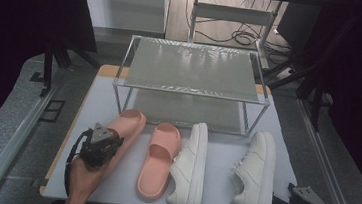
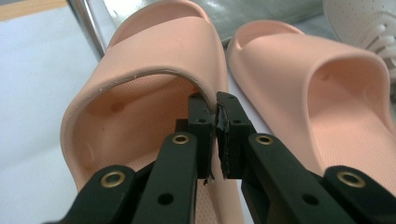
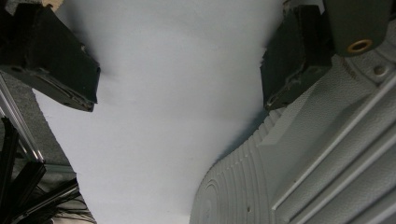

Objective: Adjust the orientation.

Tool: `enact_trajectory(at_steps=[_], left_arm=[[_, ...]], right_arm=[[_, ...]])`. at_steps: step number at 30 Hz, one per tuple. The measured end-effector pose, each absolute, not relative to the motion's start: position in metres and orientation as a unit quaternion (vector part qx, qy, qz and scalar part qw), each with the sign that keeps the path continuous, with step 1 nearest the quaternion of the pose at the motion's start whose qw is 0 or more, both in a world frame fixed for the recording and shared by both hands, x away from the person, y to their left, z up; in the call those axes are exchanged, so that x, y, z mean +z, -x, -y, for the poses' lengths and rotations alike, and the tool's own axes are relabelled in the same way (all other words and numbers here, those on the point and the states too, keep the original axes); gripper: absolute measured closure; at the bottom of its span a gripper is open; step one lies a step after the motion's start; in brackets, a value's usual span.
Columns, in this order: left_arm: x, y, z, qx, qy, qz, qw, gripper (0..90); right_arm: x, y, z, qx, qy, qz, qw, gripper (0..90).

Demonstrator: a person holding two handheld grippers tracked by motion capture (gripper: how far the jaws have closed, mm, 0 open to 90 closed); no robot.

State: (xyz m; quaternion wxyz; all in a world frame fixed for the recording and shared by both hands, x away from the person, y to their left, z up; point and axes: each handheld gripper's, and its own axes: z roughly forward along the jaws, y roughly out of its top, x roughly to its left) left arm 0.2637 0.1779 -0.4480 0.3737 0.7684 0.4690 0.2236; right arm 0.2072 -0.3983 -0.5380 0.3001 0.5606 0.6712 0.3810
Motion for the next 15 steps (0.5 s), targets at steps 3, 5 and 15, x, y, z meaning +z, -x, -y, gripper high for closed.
enact_trajectory(at_steps=[3, 5, 15], left_arm=[[-0.448, -0.269, -0.174, 0.226, -0.766, -0.472, 0.374, 85.1], [-0.449, -0.276, -0.169, 0.229, -0.762, -0.475, 0.377, 85.1], [-0.452, -0.298, -0.156, 0.228, -0.752, -0.485, 0.384, 84.9]], right_arm=[[-0.538, -0.207, 0.398, 0.381, -0.560, -0.672, 0.301, 12.1], [-0.538, -0.207, 0.398, 0.381, -0.560, -0.671, 0.300, 12.1], [-0.538, -0.207, 0.399, 0.381, -0.559, -0.672, 0.301, 12.1]])
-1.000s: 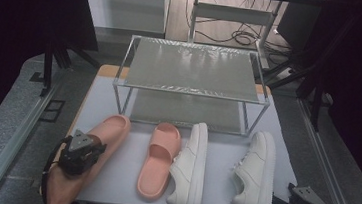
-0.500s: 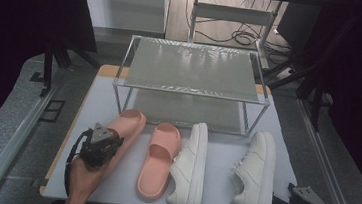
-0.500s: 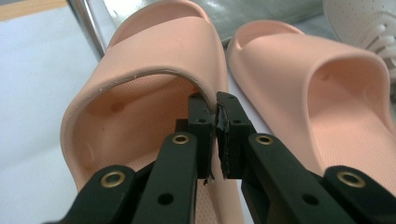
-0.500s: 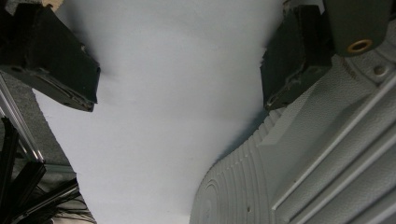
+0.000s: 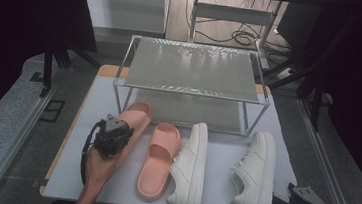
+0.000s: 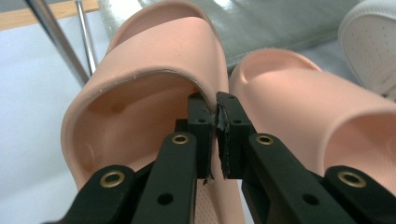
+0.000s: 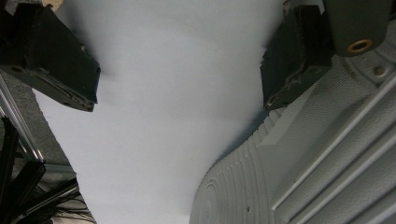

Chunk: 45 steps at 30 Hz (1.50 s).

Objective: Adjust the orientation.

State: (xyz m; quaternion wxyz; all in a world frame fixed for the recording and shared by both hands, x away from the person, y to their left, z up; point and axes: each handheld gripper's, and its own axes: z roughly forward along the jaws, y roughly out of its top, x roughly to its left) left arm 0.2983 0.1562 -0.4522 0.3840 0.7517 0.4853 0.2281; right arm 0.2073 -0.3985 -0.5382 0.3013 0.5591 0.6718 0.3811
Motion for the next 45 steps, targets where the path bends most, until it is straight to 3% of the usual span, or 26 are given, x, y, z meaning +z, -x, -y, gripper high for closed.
enact_trajectory(at_steps=[17, 30, 35, 45], left_arm=[[-0.465, -0.342, -0.137, 0.241, -0.718, -0.522, 0.392, 84.5], [-0.476, -0.364, -0.121, 0.246, -0.728, -0.524, 0.366, 81.6], [-0.471, -0.360, -0.120, 0.241, -0.734, -0.517, 0.370, 75.0], [-0.461, -0.329, -0.145, 0.237, -0.737, -0.498, 0.390, 72.2]], right_arm=[[-0.538, -0.207, 0.399, 0.381, -0.558, -0.673, 0.301, 12.0], [-0.538, -0.207, 0.399, 0.381, -0.558, -0.673, 0.301, 12.0], [-0.538, -0.207, 0.399, 0.381, -0.558, -0.673, 0.301, 12.0], [-0.538, -0.207, 0.399, 0.381, -0.558, -0.673, 0.302, 11.9]])
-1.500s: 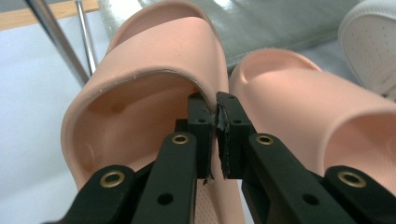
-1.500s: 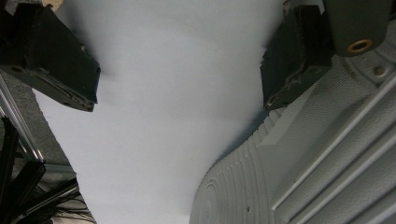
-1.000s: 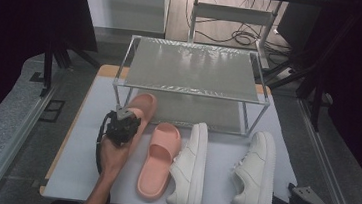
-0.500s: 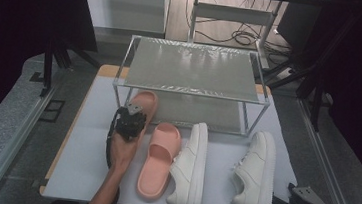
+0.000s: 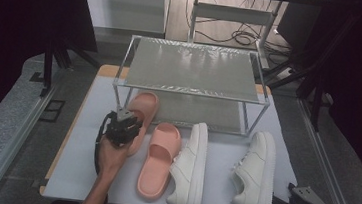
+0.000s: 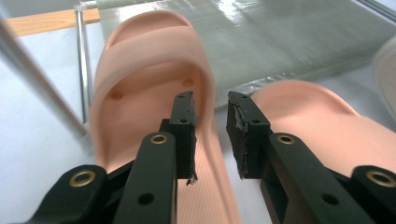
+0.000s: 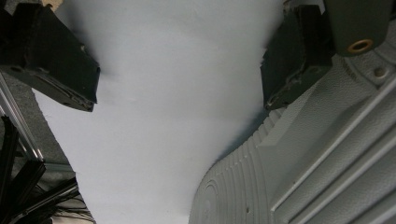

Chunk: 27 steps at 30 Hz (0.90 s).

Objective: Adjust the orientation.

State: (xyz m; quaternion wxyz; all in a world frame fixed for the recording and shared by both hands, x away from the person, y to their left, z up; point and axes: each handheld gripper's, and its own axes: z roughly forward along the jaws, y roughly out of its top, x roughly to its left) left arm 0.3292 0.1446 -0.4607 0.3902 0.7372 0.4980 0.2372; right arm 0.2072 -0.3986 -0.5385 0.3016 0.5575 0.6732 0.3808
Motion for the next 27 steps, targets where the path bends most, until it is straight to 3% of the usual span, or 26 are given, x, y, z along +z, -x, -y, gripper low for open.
enact_trajectory(at_steps=[5, 14, 27], left_arm=[[-0.458, -0.309, -0.163, 0.230, -0.739, -0.490, 0.401, 73.7], [-0.465, -0.276, -0.185, 0.215, -0.750, -0.478, 0.402, 89.5], [-0.501, -0.239, -0.199, 0.188, -0.773, -0.483, 0.367, 89.8]], right_arm=[[-0.538, -0.207, 0.398, 0.381, -0.558, -0.673, 0.302, 11.9], [-0.539, -0.207, 0.398, 0.381, -0.558, -0.672, 0.302, 11.9], [-0.539, -0.207, 0.398, 0.381, -0.559, -0.672, 0.302, 11.8]])
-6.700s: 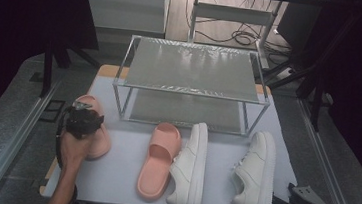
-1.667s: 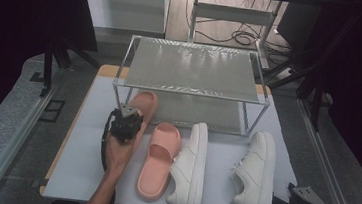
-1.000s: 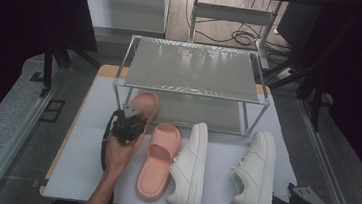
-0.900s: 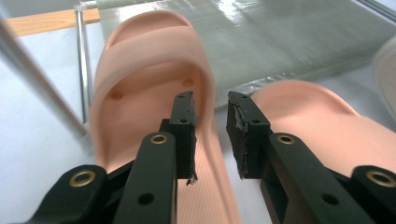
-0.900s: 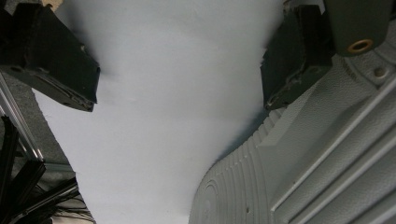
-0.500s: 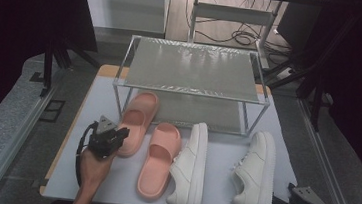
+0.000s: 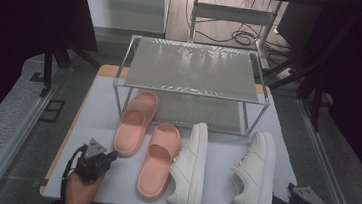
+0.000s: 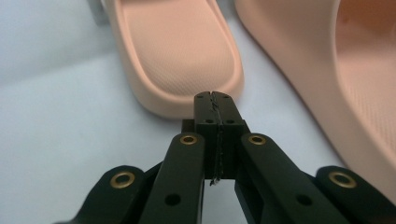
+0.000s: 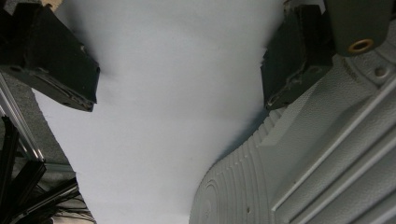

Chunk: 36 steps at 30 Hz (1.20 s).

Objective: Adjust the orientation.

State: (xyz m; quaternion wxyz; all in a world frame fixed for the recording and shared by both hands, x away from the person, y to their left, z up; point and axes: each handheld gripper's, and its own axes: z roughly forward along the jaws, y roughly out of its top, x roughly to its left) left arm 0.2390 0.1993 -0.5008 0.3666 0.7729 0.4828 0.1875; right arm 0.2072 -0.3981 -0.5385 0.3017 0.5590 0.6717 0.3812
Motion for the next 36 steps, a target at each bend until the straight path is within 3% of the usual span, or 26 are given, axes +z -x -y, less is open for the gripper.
enact_trajectory(at_steps=[12, 36], left_arm=[[-0.513, -0.257, -0.192, 0.188, -0.779, -0.489, 0.345, 89.8], [-0.509, -0.287, -0.181, 0.194, -0.764, -0.493, 0.368, 89.8]], right_arm=[[-0.539, -0.207, 0.398, 0.382, -0.559, -0.672, 0.302, 11.8], [-0.539, -0.207, 0.398, 0.382, -0.559, -0.671, 0.302, 11.7]])
